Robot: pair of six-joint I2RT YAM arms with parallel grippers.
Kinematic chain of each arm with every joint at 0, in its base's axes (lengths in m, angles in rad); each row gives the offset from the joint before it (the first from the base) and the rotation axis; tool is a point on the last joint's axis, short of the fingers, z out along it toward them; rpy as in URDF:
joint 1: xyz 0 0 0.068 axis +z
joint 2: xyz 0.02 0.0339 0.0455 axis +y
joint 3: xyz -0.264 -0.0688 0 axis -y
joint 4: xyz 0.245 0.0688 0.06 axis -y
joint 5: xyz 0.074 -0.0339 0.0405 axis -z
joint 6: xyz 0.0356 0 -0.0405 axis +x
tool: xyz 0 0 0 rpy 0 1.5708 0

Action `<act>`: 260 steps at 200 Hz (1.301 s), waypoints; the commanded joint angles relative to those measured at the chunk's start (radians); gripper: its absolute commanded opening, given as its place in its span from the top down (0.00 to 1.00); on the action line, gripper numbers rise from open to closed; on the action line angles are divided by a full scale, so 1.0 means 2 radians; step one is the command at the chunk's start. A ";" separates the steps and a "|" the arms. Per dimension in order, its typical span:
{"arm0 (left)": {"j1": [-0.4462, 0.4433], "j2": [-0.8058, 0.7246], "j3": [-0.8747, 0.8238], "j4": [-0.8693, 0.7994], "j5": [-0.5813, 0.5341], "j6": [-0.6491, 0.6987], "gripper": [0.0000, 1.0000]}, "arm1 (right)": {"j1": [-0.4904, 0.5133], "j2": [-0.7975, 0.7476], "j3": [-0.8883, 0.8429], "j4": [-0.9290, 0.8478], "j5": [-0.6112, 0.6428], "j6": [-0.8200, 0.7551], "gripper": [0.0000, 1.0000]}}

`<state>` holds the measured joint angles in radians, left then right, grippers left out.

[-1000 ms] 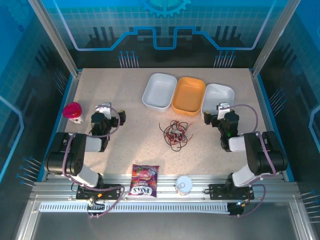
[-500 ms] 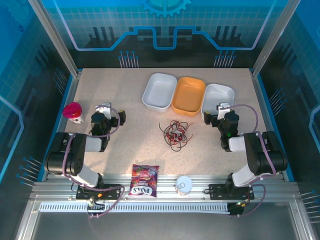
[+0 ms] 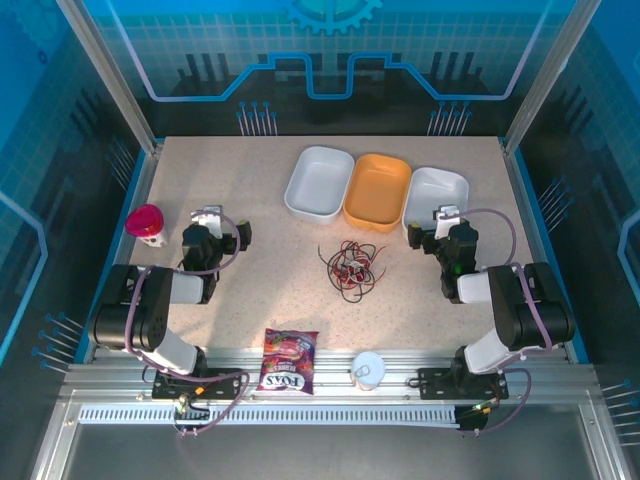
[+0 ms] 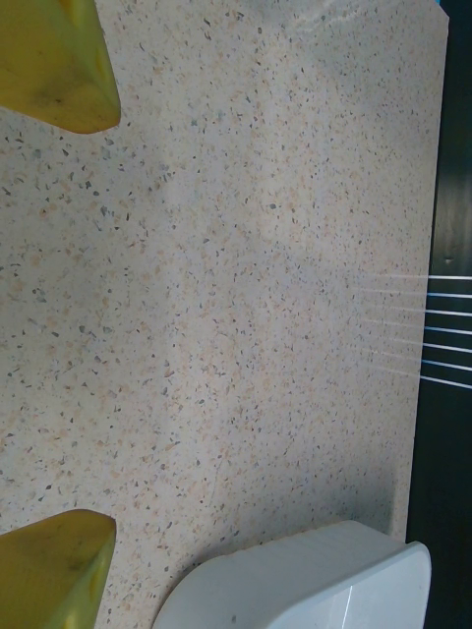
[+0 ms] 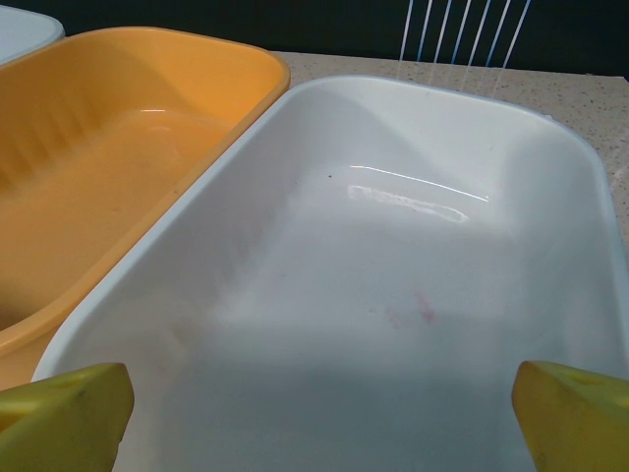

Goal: Untangle the cables
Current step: Pick up the cable.

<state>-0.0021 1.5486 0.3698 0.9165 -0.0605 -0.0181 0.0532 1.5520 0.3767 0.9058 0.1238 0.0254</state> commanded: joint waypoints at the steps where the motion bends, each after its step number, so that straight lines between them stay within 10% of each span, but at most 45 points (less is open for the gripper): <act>1: -0.001 0.000 0.008 -0.002 -0.007 0.009 0.01 | 0.005 -0.005 0.002 0.009 0.006 -0.005 0.00; 131: 0.000 -0.027 0.006 -0.019 -0.010 0.007 0.01 | 0.005 -0.016 0.007 -0.007 0.021 0.002 0.00; 260: -0.075 -0.278 0.050 -0.249 -0.012 -0.112 0.01 | 0.039 -0.269 0.085 -0.426 0.139 0.141 0.00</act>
<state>-0.0822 1.0256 0.4118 0.5392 -0.1146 -0.1509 0.0677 1.0966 0.4965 0.3420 0.3115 0.1944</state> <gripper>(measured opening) 0.991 0.996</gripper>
